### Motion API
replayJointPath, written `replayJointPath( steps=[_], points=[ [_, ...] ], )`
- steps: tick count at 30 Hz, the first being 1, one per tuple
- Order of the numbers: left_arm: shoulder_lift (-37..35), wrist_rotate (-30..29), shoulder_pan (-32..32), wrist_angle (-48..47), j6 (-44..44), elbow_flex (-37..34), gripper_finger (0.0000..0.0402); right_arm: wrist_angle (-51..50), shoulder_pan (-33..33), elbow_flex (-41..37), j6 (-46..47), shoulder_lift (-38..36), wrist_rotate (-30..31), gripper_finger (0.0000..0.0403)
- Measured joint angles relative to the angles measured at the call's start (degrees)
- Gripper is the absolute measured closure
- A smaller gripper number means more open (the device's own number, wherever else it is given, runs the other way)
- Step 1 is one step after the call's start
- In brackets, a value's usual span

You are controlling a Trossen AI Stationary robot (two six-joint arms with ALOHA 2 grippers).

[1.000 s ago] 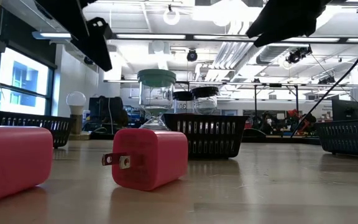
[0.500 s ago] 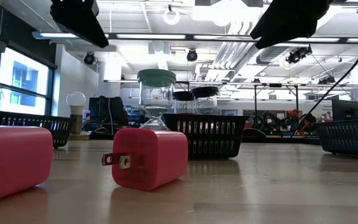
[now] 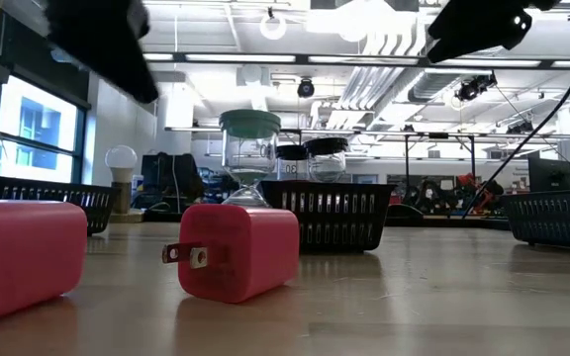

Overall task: Pick & Place Office items
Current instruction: Put the left pink charger adapter into the left black bin

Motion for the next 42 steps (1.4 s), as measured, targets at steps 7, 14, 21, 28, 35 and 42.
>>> replayJointPath(
  steps=[7,14,21,28,35,42],
  points=[
    [3.3,0.3,-2.5,-1.9,-2.3,0.0,0.0069,-0.1,1.8,0.0,0.0,0.1,0.2,0.0176],
    [5.9,0.5,-3.4,-0.6,-2.4,0.0,0.0069,0.1,2.5,-0.6,-0.2,0.1,0.3,0.0176],
    [7.8,0.5,-3.8,3.8,-2.4,0.0,0.0069,0.8,2.4,-2.7,0.3,0.1,0.3,0.0176],
    [8.4,0.3,-4.4,4.2,-2.4,-0.1,0.0069,0.9,2.4,-2.9,0.9,0.1,0.2,0.0176],
    [10.1,0.0,-4.5,5.1,-2.4,-0.1,0.0069,1.0,2.4,-2.9,1.0,0.1,0.2,0.0176],
    [13.1,0.2,-4.4,4.9,-2.3,-0.1,0.0069,1.8,2.4,-2.9,1.3,0.1,0.2,0.0176]
  ],
)
